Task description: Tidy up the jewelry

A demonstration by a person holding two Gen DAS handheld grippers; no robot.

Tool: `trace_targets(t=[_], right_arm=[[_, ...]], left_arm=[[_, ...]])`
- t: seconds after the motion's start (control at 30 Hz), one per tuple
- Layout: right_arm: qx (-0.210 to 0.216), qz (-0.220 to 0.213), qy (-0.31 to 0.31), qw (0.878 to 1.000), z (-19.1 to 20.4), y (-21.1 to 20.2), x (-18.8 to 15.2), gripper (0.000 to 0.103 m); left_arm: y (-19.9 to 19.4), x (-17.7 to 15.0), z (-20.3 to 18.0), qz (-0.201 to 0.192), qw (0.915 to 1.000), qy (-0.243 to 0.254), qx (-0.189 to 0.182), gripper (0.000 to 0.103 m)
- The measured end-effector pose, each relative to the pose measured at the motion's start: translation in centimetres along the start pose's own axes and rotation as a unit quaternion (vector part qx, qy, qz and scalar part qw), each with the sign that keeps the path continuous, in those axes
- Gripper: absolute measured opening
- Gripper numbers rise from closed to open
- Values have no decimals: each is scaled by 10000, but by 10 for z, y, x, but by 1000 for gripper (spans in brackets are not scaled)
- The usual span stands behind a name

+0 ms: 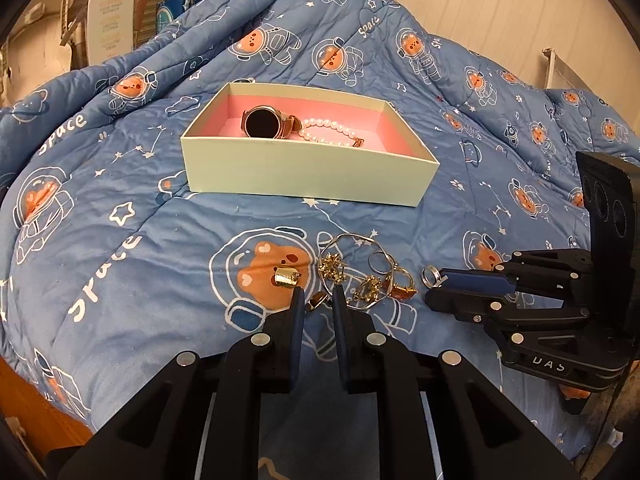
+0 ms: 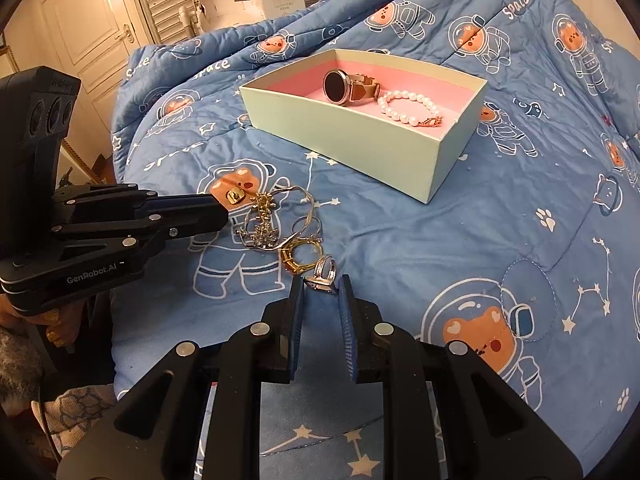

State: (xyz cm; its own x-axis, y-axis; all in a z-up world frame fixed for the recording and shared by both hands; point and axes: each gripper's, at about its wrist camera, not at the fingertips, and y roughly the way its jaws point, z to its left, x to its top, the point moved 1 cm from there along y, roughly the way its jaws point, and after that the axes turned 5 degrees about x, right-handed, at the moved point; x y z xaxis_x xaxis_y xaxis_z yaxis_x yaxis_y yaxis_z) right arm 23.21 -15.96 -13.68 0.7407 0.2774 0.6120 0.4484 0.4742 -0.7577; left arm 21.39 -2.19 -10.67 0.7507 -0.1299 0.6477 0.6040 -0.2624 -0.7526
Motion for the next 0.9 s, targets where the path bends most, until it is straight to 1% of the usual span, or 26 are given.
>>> trace_targets(t=[0.33, 0.57, 0.73, 0.9], right_arm=[[147, -152, 18, 9998, 6, -15, 9, 18], [350, -383, 94, 9986, 8, -28, 28, 18], [443, -557, 42, 9975, 7, -37, 52, 18], [372, -690, -132, 9968, 1, -41, 80, 18]], left_arm=[[-11, 6, 5, -68, 9998, -108, -128, 14], [-15, 16, 7, -151, 9996, -151, -185, 14], [-20, 36, 7, -301, 9994, -11, -173, 14], [-18, 67, 12, -349, 9993, 109, -90, 14]])
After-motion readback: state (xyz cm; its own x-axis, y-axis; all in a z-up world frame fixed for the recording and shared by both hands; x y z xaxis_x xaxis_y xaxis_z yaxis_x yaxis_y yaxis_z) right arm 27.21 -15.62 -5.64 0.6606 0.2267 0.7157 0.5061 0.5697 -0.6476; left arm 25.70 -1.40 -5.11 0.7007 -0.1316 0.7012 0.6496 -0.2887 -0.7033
